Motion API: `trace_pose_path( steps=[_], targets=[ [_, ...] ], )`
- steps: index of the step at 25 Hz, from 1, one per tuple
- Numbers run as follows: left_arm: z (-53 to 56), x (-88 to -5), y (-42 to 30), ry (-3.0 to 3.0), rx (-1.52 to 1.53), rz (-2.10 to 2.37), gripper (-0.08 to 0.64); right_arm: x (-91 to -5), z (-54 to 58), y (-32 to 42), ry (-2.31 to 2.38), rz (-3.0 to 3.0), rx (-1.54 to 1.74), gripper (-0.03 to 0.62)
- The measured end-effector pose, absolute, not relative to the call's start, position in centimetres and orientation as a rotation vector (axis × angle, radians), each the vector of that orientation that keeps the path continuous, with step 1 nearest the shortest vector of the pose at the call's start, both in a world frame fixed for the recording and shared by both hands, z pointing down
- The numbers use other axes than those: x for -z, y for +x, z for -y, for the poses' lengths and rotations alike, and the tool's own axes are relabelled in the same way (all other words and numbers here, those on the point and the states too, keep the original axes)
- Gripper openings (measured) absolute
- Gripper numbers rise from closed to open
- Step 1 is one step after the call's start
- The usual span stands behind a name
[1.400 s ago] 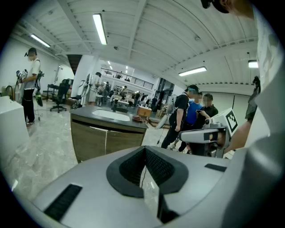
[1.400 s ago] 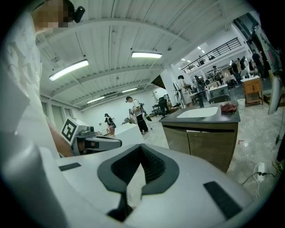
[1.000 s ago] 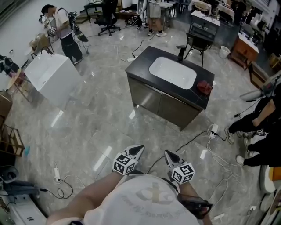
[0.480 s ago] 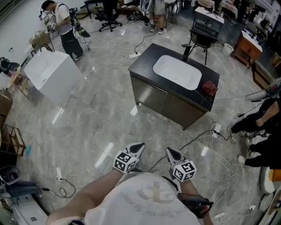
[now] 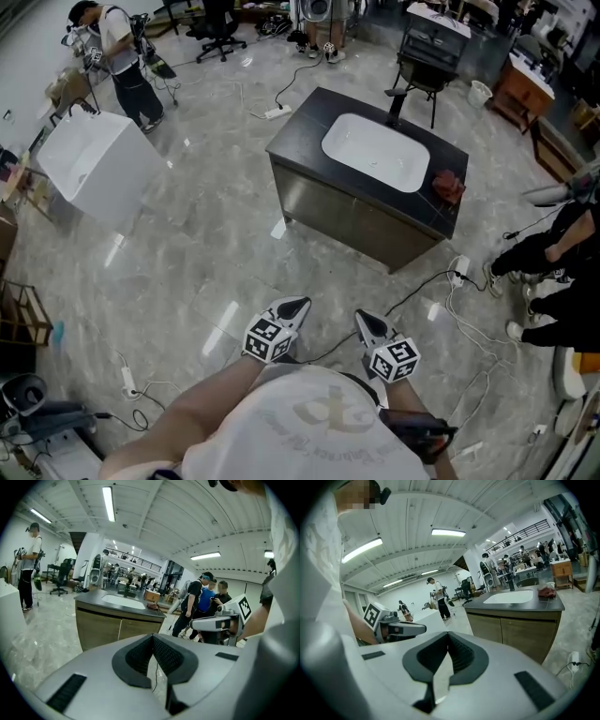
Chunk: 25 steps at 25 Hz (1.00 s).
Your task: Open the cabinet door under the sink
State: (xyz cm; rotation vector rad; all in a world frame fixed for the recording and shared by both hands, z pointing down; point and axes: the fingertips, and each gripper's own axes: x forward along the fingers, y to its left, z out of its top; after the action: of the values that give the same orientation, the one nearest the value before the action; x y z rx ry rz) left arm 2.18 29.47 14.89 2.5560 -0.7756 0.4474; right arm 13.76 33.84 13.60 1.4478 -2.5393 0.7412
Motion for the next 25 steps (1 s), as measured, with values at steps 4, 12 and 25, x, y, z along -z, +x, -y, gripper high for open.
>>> trace_pose_path(
  steps=[4, 12, 25],
  targets=[
    [-26.8, -14.9, 1.6, 2.569, -0.442, 0.752, 0.009, -13.7, -31.5, 13.2, 1.469, 2.512, -0.748, 0.015],
    [-21.3, -14.6, -1.6, 2.595, -0.442, 0.683, 0.009, -13.2, -26.1, 10.5, 1.553, 2.454, -0.726, 0.015],
    [-14.5, -15.4, -8.6, 2.605, -0.443, 0.718, 0.009, -12.9, -19.9, 6.4, 1.602, 2.366, -0.645, 0.015]
  ],
)
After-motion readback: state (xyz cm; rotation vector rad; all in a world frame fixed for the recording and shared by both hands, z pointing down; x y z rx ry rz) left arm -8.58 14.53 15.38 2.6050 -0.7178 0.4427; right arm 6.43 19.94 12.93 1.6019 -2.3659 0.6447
